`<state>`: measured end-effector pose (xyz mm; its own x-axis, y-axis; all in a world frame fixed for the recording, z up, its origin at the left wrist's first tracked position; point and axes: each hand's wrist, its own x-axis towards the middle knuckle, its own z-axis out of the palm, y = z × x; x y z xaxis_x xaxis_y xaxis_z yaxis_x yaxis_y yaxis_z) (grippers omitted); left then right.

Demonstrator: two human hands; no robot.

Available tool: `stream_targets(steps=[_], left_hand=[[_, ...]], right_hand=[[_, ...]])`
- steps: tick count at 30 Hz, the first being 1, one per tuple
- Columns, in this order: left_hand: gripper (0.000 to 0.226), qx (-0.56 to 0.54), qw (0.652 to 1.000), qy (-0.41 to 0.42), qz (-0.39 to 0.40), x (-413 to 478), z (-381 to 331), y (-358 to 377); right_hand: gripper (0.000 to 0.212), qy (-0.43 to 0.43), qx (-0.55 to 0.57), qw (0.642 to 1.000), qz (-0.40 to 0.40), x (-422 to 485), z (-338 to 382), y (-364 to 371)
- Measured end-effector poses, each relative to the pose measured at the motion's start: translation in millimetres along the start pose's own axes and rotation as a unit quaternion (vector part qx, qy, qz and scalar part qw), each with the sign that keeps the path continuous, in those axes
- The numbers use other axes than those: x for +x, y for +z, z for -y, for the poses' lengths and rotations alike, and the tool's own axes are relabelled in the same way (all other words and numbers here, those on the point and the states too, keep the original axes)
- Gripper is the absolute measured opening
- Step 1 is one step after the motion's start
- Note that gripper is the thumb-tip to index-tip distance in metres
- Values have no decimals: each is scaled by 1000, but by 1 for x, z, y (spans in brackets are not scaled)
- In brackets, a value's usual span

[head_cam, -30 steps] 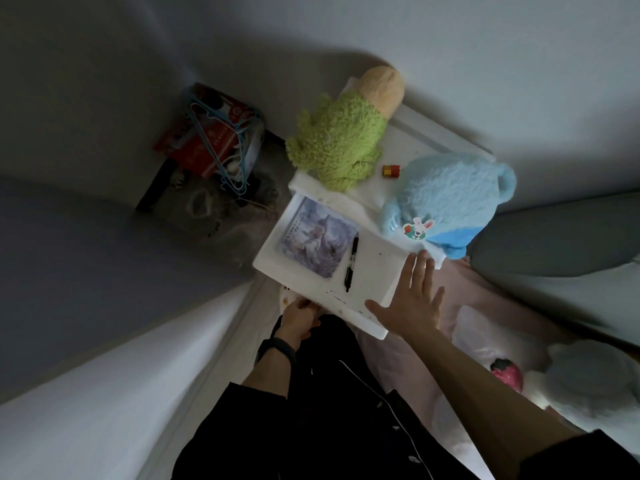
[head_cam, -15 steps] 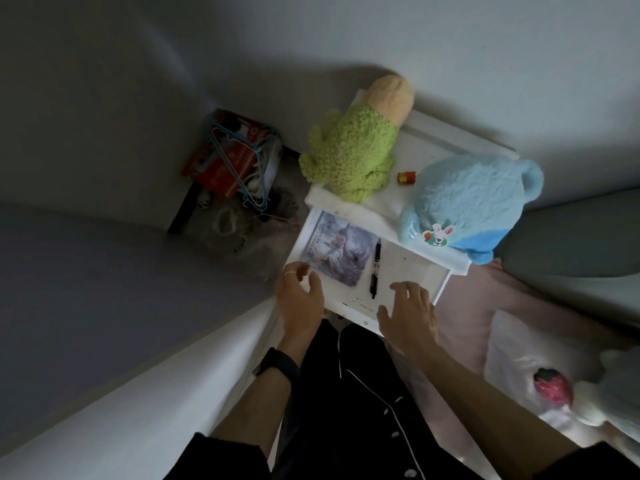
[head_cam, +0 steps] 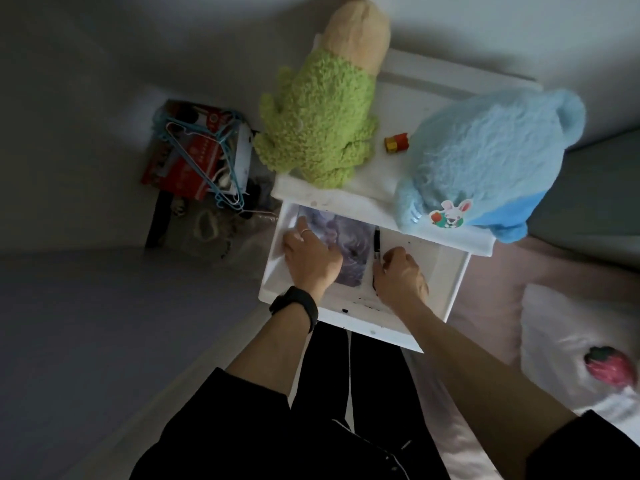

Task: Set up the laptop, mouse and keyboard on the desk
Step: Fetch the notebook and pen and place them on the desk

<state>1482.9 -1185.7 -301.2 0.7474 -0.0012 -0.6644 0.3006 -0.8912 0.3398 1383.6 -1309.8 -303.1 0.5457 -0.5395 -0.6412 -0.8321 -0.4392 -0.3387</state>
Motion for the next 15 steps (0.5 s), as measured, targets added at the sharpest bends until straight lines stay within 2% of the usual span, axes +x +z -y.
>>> stream_targets(steps=[6, 10, 12, 15], left_hand=[[73, 22, 998, -14, -52, -3, 5, 12], [71, 39, 997, -57, -47, -6, -3, 10], [71, 52, 995, -71, -47, -4, -3, 8], [79, 33, 996, -87, -18, 3, 6, 6]], right_hand=[[24, 31, -40, 998, -27, -4, -2, 7], [21, 50, -84, 994, -43, -8, -3, 6], [23, 31, -117, 991, -50, -8, -9, 4], [23, 24, -124, 991, -36, -7, -13, 0]])
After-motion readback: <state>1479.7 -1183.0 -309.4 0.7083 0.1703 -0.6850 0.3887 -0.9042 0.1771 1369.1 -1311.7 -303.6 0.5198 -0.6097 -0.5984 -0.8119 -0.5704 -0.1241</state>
